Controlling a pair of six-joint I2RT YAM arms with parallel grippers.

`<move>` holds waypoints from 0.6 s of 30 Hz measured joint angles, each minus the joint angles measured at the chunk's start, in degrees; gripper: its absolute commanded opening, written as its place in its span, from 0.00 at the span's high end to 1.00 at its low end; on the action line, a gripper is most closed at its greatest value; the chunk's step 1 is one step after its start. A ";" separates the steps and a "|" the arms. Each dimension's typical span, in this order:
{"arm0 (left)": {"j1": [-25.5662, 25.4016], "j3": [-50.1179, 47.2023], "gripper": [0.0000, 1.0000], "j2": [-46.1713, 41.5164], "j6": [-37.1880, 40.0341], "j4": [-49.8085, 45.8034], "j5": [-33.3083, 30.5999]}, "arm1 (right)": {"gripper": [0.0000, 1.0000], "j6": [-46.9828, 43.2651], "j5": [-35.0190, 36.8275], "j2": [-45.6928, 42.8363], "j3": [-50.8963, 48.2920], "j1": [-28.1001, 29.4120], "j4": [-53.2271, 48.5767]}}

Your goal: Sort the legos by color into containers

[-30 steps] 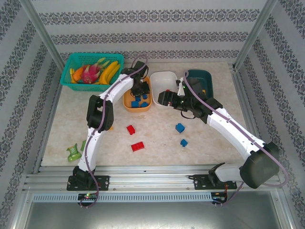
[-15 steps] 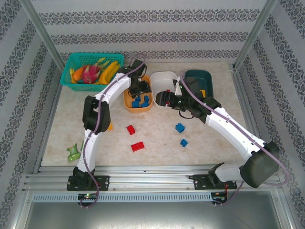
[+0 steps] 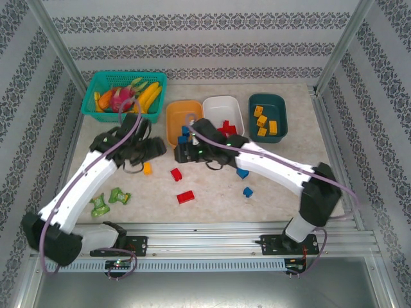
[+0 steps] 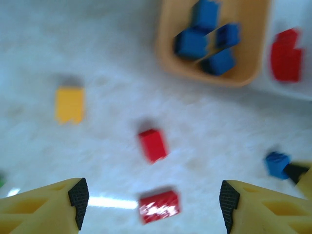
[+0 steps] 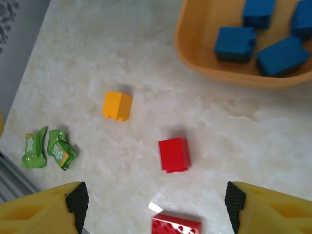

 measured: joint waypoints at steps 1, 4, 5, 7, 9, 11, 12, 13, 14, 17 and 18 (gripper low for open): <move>0.02 -3.30 0.22 -3.08 -0.44 -1.16 -0.55 | 0.25 0.33 0.37 2.84 2.14 1.25 -0.04; 0.17 -10.32 0.19 -12.70 -1.97 -5.25 -2.36 | 0.24 1.44 1.38 10.60 9.03 4.24 -0.74; 0.20 -11.37 0.18 -15.61 -2.32 -6.49 -2.89 | 0.23 1.79 1.90 13.16 11.65 5.05 -1.33; 0.17 -12.20 0.14 -22.62 -2.97 -9.57 -3.96 | 0.21 2.56 2.78 18.49 17.44 6.54 -2.49; 0.17 -12.17 0.11 -27.71 -3.06 -11.65 -4.79 | 0.19 3.34 3.65 23.10 22.69 7.61 -3.61; 0.17 -12.20 0.09 -31.65 -2.84 -13.97 -5.55 | 0.18 3.74 4.42 27.34 27.47 8.37 -4.76; 0.17 -12.37 0.09 -32.92 -2.62 -15.10 -5.90 | 0.18 3.80 4.63 29.27 29.68 8.66 -5.27; 0.17 -12.70 0.09 -33.77 -2.38 -16.24 -6.10 | 0.18 3.98 4.76 31.28 31.80 8.96 -5.70; 0.20 -13.00 0.09 -34.25 -2.16 -17.16 -6.21 | 0.18 4.07 4.87 32.83 33.42 9.05 -6.08; 0.17 -13.55 0.08 -35.76 -1.64 -19.58 -6.21 | 0.20 4.20 5.05 37.94 38.60 9.18 -7.23; 0.17 -13.55 0.08 -36.44 -1.55 -20.00 -6.19 | 0.20 4.17 5.07 39.67 40.30 9.14 -7.74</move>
